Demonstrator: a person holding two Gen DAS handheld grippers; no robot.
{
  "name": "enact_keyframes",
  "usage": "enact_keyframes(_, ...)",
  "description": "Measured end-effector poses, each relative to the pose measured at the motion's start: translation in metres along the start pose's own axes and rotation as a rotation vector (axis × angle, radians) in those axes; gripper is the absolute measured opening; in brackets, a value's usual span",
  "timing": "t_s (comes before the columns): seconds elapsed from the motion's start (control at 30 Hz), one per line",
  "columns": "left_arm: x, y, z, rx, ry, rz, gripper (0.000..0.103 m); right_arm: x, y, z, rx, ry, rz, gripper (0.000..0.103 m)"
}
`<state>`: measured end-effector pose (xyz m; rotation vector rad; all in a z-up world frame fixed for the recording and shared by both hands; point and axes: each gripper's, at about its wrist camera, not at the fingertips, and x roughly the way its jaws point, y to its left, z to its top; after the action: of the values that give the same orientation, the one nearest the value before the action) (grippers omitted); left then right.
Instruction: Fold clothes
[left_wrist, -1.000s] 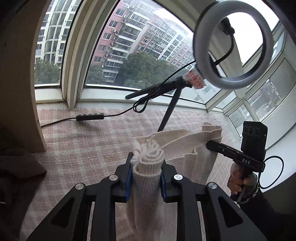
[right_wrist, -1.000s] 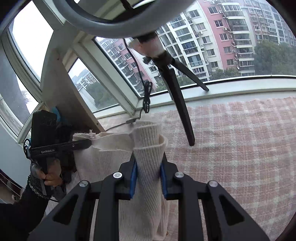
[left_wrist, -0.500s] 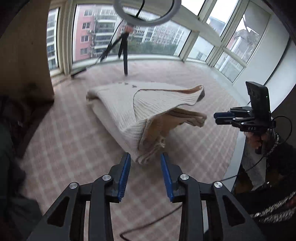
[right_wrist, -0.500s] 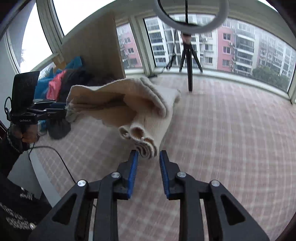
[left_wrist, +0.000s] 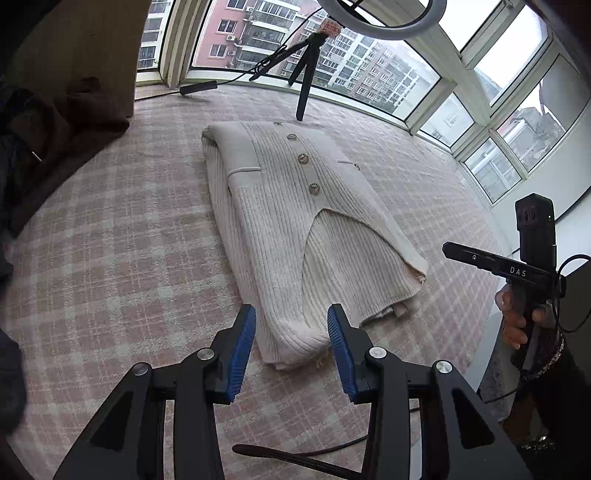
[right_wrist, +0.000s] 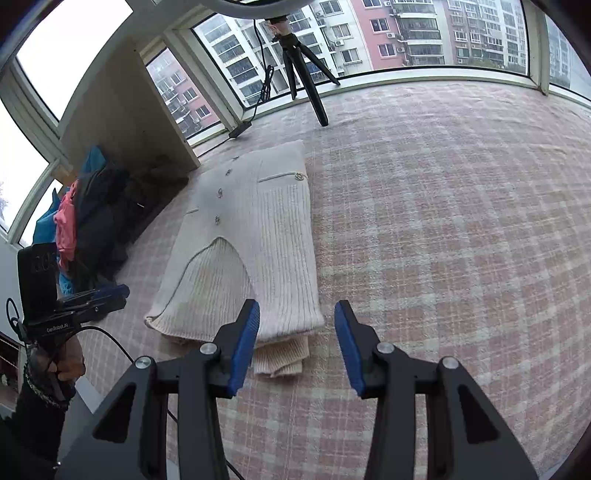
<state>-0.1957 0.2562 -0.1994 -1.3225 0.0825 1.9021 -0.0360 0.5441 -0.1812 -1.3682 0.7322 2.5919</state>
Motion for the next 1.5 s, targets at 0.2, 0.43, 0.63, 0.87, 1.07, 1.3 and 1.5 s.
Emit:
enact_keyframes(0.2, 0.033, -0.017, -0.022, 0.156, 0.127, 0.057, 0.037, 0.049, -0.007, -0.003, 0.080, 0.144, 0.022, 0.041)
enact_keyframes(0.43, 0.000, 0.007, 0.014, 0.026, 0.038, 0.045, 0.039, 0.018, 0.026, -0.002, -0.173, 0.216, 0.016, 0.041)
enact_keyframes(0.63, 0.016, 0.037, 0.055, -0.188, -0.011, 0.048, 0.047, 0.021, 0.015, 0.058, -0.115, -0.008, -0.092, 0.062)
enact_keyframes(0.87, 0.057, 0.047, 0.050, -0.277, 0.031, 0.081, 0.047, 0.084, 0.015, 0.060, -0.151, 0.091, -0.139, 0.062)
enact_keyframes(1.07, 0.068, 0.046, 0.045, -0.279, 0.039, 0.071, 0.050, 0.089, 0.001, 0.055, -0.093, 0.078, -0.055, 0.062)
enact_keyframes(1.3, 0.077, 0.025, 0.045, -0.204, 0.052, 0.085, 0.039, 0.097, 0.011, 0.046, -0.132, 0.110, 0.036, 0.056)
enact_keyframes(1.5, 0.081, 0.012, 0.044, -0.184, 0.044, 0.095, 0.033, 0.103, 0.027, 0.044, -0.170, 0.118, 0.039, 0.045)
